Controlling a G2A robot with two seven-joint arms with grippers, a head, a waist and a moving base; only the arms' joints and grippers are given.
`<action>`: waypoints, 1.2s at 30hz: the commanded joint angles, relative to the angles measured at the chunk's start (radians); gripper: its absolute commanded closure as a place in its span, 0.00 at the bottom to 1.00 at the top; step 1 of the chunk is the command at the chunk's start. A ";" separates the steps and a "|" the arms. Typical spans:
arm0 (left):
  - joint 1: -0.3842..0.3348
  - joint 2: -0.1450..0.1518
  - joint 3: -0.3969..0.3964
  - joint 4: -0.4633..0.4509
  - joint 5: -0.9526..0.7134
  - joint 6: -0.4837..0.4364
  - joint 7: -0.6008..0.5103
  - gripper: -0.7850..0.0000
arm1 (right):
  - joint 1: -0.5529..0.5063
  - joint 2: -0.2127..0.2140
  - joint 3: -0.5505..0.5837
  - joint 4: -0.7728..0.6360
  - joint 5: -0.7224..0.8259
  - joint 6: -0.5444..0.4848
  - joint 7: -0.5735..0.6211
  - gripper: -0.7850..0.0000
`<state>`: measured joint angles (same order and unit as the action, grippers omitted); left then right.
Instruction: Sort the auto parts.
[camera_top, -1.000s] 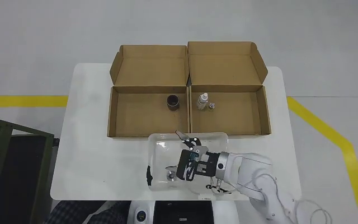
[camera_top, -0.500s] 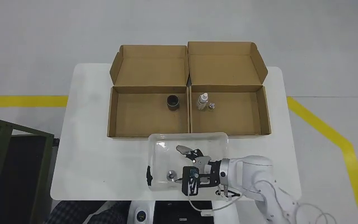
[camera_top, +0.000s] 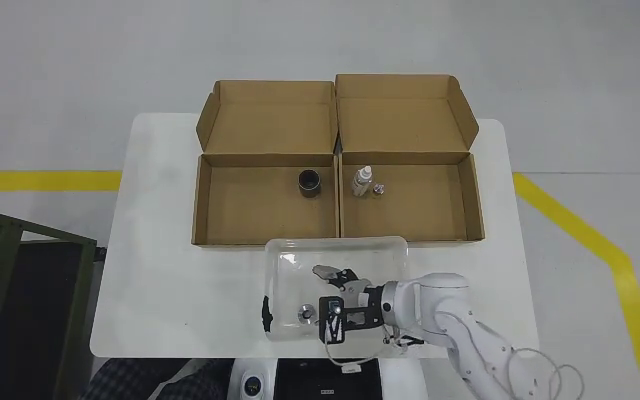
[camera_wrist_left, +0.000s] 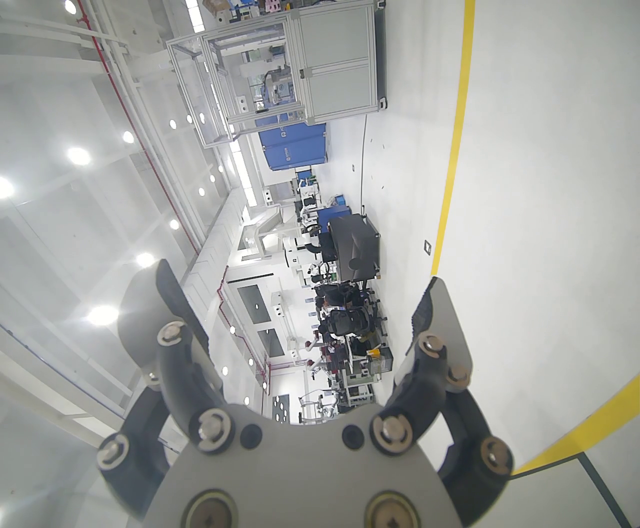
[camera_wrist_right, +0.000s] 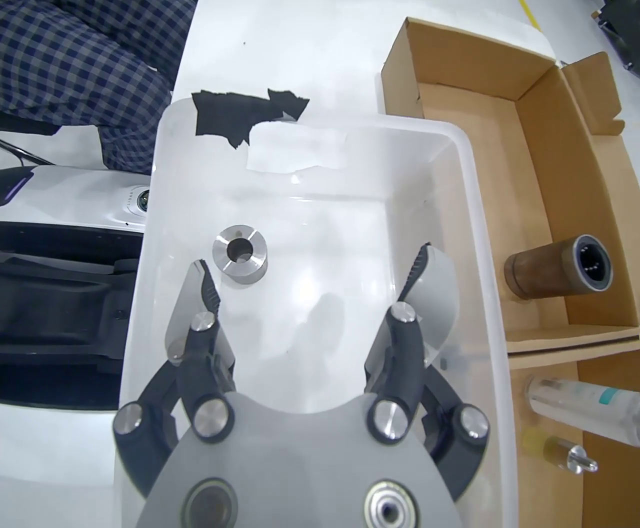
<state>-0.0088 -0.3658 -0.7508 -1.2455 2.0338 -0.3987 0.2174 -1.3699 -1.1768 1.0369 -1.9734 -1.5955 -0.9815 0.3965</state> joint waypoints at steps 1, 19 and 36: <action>0.000 0.000 0.000 0.000 0.000 0.000 0.000 0.00 | 0.012 -0.001 -0.013 0.016 -0.001 0.006 0.010 0.19; 0.000 0.000 0.000 0.000 0.000 0.000 0.000 0.00 | 0.089 -0.014 -0.138 0.138 0.020 0.046 0.045 0.22; 0.000 0.000 0.000 0.000 0.000 0.000 0.000 0.00 | 0.143 -0.021 -0.212 0.192 0.016 0.055 0.029 0.62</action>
<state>-0.0088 -0.3658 -0.7508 -1.2455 2.0338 -0.3987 0.2174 -1.2296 -1.1979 0.8265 -1.7832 -1.5806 -0.9282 0.4260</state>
